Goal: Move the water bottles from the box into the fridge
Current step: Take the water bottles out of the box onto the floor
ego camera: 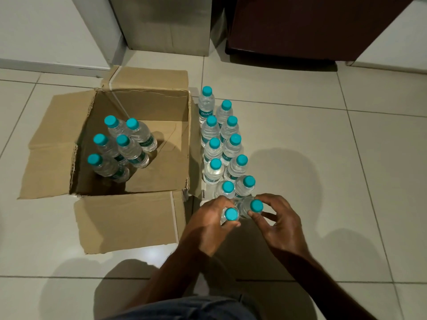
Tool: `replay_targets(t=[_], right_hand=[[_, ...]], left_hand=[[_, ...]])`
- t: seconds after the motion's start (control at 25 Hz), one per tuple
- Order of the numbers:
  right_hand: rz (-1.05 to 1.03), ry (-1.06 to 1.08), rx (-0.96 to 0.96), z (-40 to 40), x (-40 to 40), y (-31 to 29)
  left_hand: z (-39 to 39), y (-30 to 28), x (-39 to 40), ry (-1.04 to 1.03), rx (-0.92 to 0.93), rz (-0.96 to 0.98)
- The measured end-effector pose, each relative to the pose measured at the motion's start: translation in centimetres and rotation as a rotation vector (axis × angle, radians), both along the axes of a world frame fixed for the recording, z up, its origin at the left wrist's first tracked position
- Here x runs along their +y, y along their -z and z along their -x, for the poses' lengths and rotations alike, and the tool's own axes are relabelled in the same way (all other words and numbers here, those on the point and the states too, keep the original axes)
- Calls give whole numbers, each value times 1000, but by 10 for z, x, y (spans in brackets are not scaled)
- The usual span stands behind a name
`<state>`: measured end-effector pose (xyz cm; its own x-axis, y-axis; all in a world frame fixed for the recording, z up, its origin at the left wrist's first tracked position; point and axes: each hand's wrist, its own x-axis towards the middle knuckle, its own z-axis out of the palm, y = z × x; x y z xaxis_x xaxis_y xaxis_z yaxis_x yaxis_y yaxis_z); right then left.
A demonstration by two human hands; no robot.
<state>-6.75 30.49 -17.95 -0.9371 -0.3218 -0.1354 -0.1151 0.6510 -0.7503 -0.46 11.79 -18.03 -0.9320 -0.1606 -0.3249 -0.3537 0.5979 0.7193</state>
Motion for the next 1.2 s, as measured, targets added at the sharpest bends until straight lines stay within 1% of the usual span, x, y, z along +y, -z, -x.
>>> replay_targets(t=[0.16,0.28,0.48,0.64,0.76,0.84,0.88,1.0,1.04,1.2], right_hand=[[0,-6,-13,-1,-1,7],[-16,2,-21,-1,-2,8],[-34,-20,-43,-1,-2,3],[-51,-9,42,0,-6,-15],[35,-43,168,10,-21,-35],[95,-79,220,19,-38,-46],[122,-94,230,25,-49,-50],[195,-146,212,36,-91,-59],[214,-157,194,39,-106,-60],[238,-239,141,47,-164,-61]], left_hand=[[-2,10,1,36,67,3],[0,11,1,22,55,-9],[1,11,1,29,57,46],[1,3,-7,2,69,14],[1,-12,-20,-58,96,23],[2,-25,-34,-106,192,65],[2,-32,-42,-151,242,56],[2,-53,-73,-318,323,-30],[2,-57,-82,-359,339,-33],[-1,-65,-124,-556,353,66]])
